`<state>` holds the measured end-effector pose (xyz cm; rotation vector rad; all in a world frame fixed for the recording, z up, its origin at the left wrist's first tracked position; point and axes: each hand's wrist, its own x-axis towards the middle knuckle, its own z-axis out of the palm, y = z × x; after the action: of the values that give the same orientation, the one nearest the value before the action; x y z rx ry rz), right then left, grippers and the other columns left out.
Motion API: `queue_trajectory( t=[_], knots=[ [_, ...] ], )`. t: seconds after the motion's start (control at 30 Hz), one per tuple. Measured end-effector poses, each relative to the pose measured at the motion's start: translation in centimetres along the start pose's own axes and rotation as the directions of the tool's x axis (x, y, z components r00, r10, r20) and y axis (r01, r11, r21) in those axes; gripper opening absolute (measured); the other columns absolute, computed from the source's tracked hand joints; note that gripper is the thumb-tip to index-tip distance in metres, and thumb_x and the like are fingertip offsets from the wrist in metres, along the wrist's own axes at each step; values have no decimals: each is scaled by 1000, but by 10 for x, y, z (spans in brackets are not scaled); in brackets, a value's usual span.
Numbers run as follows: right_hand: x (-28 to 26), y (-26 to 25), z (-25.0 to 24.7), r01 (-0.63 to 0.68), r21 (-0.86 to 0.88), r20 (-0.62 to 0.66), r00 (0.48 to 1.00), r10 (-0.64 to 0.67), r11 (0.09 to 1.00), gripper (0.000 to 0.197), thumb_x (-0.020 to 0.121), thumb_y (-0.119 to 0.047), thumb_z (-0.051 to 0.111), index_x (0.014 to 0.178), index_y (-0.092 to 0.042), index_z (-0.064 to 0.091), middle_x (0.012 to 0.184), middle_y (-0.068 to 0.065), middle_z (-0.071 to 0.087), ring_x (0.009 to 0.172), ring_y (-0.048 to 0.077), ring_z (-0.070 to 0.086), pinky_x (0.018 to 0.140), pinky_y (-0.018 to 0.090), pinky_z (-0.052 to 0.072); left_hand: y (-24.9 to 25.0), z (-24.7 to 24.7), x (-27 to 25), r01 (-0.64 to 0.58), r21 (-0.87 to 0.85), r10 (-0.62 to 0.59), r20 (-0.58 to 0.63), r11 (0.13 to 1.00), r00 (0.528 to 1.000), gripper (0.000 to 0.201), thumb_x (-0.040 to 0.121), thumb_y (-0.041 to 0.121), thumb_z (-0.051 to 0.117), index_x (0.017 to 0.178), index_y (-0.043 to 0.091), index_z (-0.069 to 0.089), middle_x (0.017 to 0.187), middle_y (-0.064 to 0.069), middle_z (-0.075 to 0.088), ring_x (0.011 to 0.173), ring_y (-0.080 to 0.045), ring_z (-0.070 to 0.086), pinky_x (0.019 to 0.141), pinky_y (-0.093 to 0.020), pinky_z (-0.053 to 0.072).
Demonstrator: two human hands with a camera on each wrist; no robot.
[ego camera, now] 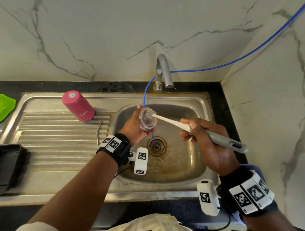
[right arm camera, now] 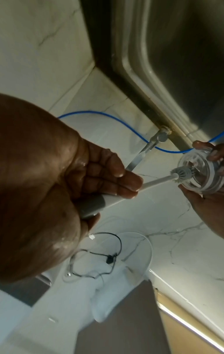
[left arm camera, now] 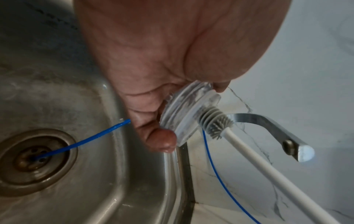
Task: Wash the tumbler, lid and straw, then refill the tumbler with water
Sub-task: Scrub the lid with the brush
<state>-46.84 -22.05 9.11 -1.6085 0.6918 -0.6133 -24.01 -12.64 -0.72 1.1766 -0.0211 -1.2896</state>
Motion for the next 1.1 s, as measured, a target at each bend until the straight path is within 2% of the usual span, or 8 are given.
queue_trajectory(
  t=[0.13, 0.27, 0.37, 0.5, 0.7, 0.87, 0.97, 1.1],
  knots=[
    [8, -7, -2, -8, 2, 66, 998, 8, 1000, 29, 102, -26, 55, 115, -14, 78, 83, 9, 79, 77, 25, 77, 70, 23, 57, 0, 3, -3, -22, -79, 20, -28, 997, 999, 65, 106, 64, 31, 125, 10, 63, 102, -18, 68, 78, -30, 60, 63, -33, 54],
    [16, -9, -12, -20, -20, 120, 993, 23, 1000, 28, 105, -26, 54, 115, -15, 78, 84, 9, 79, 78, 24, 77, 71, 25, 58, 1, 4, -6, -75, -131, 69, -51, 989, 996, 61, 107, 61, 31, 115, 13, 69, 103, -19, 69, 76, -32, 60, 63, -34, 53],
    [22, -4, -16, 1, -61, 85, 996, 4, 998, 22, 108, -21, 59, 117, -15, 78, 85, 5, 80, 83, 21, 78, 75, 24, 60, -3, 10, -8, -90, -134, 82, -65, 987, 995, 54, 107, 58, 35, 121, 18, 68, 103, -15, 70, 75, -30, 60, 64, -33, 56],
    [27, -1, -19, -38, -38, 132, 990, 43, 999, 30, 99, -31, 56, 115, -18, 78, 83, 9, 79, 78, 22, 77, 69, 20, 56, -4, 9, -2, -118, -143, 108, -80, 983, 991, 51, 107, 57, 37, 127, 20, 66, 111, -15, 67, 79, -31, 60, 62, -33, 58],
    [33, -3, -32, -63, -14, 184, 981, 65, 998, 34, 99, -29, 52, 113, -13, 78, 81, 13, 78, 75, 25, 75, 68, 26, 56, -15, 9, 6, -105, -133, 92, -100, 986, 991, 68, 102, 66, 40, 137, 11, 62, 111, -18, 67, 78, -29, 62, 62, -34, 57],
    [42, 0, -37, 9, -121, 163, 987, 11, 993, 24, 107, -25, 58, 116, -16, 78, 86, 7, 79, 82, 23, 78, 77, 30, 63, -9, 13, 13, -120, -131, 112, -70, 984, 991, 53, 105, 59, 38, 122, 19, 69, 106, -13, 72, 75, -29, 60, 66, -36, 52],
    [49, 0, -36, 3, -120, 166, 986, 17, 993, 24, 109, -24, 56, 115, -17, 78, 84, 7, 78, 81, 21, 77, 73, 23, 59, -6, 11, 18, -123, -118, 113, -87, 985, 990, 52, 105, 58, 40, 124, 20, 69, 107, -12, 73, 75, -29, 60, 69, -36, 52],
    [47, -4, -38, -18, -85, 230, 973, 38, 996, 30, 103, -25, 52, 113, -14, 78, 80, 9, 78, 75, 23, 76, 68, 21, 56, 0, 10, 22, -140, -140, 126, -103, 980, 987, 52, 105, 58, 41, 120, 20, 72, 111, -16, 72, 90, -26, 65, 78, -38, 52]
  ],
)
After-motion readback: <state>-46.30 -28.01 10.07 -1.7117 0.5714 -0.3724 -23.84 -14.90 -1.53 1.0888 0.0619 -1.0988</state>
